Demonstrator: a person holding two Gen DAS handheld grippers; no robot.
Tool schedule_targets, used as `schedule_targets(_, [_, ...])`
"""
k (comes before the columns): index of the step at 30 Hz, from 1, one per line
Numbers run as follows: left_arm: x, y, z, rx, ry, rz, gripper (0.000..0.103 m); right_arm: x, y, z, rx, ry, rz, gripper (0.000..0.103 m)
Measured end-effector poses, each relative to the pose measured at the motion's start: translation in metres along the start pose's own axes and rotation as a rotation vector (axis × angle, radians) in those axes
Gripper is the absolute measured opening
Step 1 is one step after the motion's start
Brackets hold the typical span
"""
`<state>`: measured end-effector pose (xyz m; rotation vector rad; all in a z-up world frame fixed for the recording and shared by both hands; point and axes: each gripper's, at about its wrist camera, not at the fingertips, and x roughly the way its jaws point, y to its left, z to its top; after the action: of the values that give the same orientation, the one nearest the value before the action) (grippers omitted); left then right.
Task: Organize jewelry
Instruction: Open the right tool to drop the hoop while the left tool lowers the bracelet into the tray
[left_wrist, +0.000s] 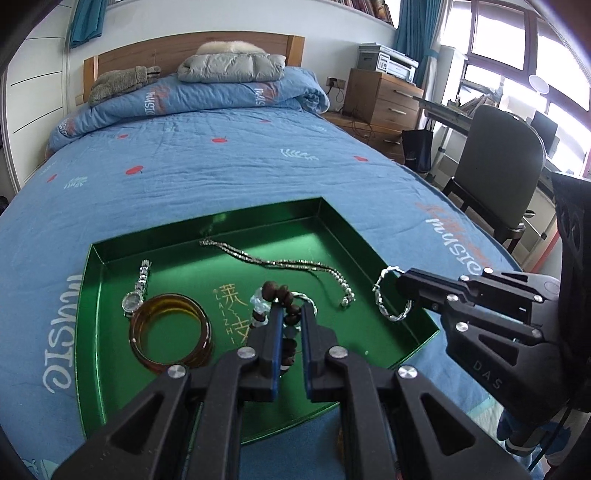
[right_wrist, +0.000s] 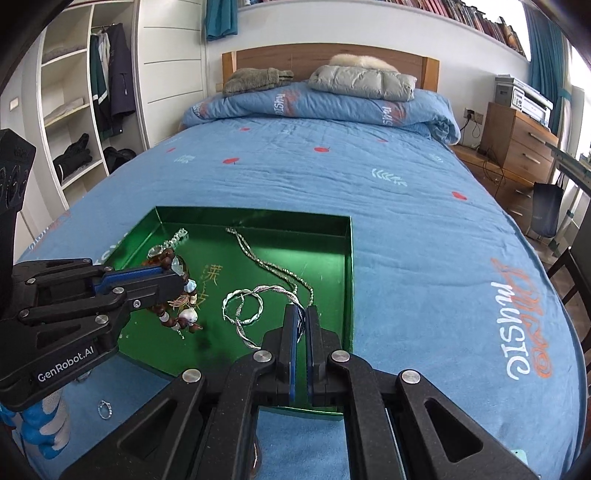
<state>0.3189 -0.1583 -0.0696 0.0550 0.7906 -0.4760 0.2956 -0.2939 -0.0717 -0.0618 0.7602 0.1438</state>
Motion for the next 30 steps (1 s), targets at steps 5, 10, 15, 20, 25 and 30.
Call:
schedule_targets(5, [0.016, -0.001, -0.009, 0.013, 0.035, -0.007, 0.008, 0.025, 0.000, -0.006, -0.019, 0.062, -0.002, 0.004])
schedule_targets(10, [0.027, 0.001, -0.016, 0.011, 0.067, -0.001, 0.008, 0.040, 0.003, -0.011, -0.055, 0.115, -0.005, 0.004])
schedule_targets(15, [0.036, 0.009, -0.024, -0.009, 0.104, 0.010, 0.008, 0.050, 0.003, -0.015, -0.082, 0.160, -0.014, 0.004])
schedule_targets(20, [0.039, 0.018, -0.028, -0.055, 0.116, 0.015, 0.009, 0.052, 0.003, -0.014, -0.095, 0.175, -0.018, 0.004])
schedule_targets(25, [0.038, 0.022, -0.028, -0.078, 0.118, 0.007, 0.010, 0.050, 0.003, -0.016, -0.095, 0.180, -0.011, 0.004])
schedule_targets(30, [0.036, 0.027, -0.025, -0.103, 0.128, 0.011, 0.010, 0.046, 0.001, -0.016, -0.080, 0.166, -0.014, 0.006])
